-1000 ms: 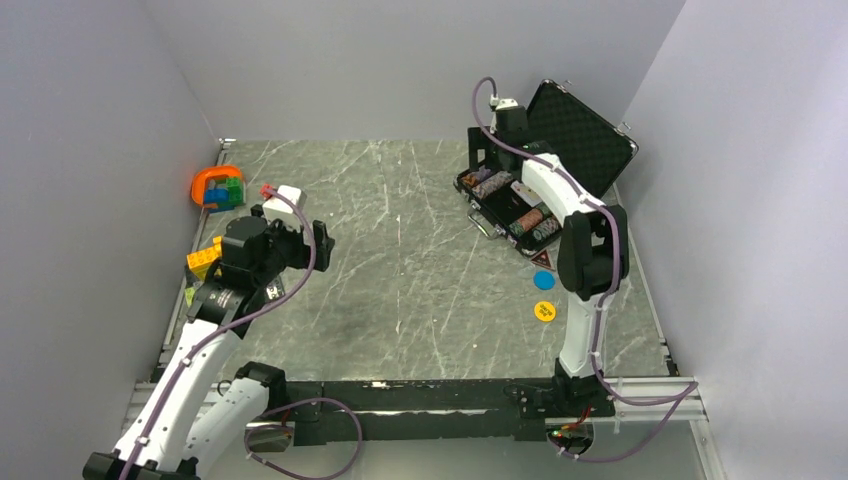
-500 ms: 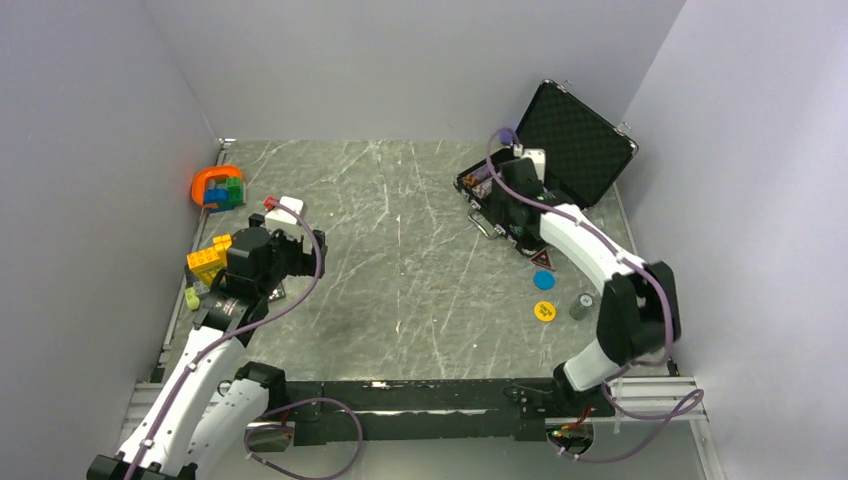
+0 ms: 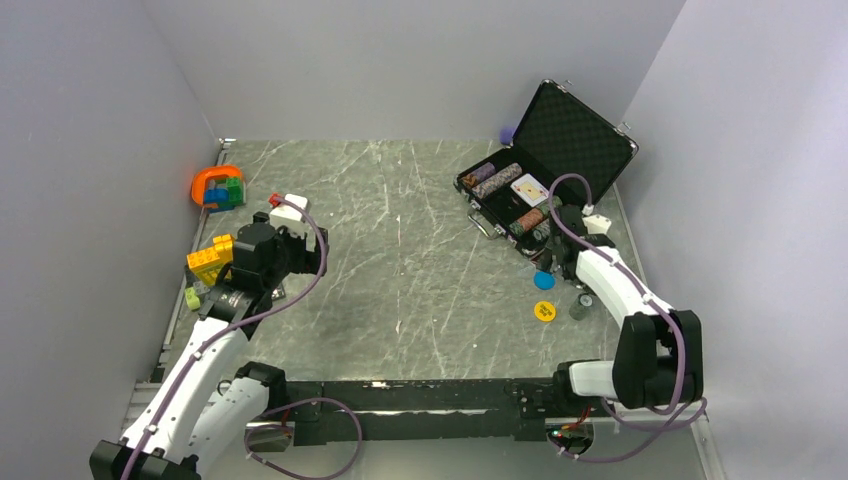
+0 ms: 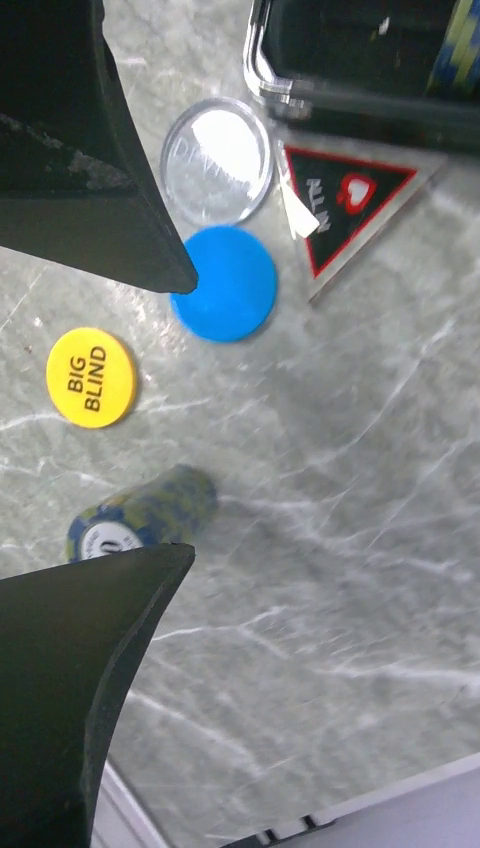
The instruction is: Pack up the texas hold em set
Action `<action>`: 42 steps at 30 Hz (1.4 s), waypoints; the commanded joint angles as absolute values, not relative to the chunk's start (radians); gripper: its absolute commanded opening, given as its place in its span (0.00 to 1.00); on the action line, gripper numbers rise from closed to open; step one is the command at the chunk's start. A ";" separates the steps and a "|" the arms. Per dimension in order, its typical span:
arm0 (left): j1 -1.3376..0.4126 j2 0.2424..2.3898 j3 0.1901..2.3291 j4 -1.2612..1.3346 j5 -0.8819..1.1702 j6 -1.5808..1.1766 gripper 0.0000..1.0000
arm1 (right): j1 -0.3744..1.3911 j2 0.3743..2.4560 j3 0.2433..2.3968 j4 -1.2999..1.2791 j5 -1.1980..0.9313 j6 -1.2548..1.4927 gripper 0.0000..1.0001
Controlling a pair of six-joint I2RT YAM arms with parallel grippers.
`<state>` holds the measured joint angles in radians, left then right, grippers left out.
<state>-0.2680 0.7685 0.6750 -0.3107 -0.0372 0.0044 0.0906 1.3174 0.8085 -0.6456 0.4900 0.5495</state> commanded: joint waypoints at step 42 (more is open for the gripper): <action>-0.273 0.692 0.692 -0.263 0.029 -0.055 0.98 | -0.175 1.035 0.594 -0.625 0.365 0.819 0.07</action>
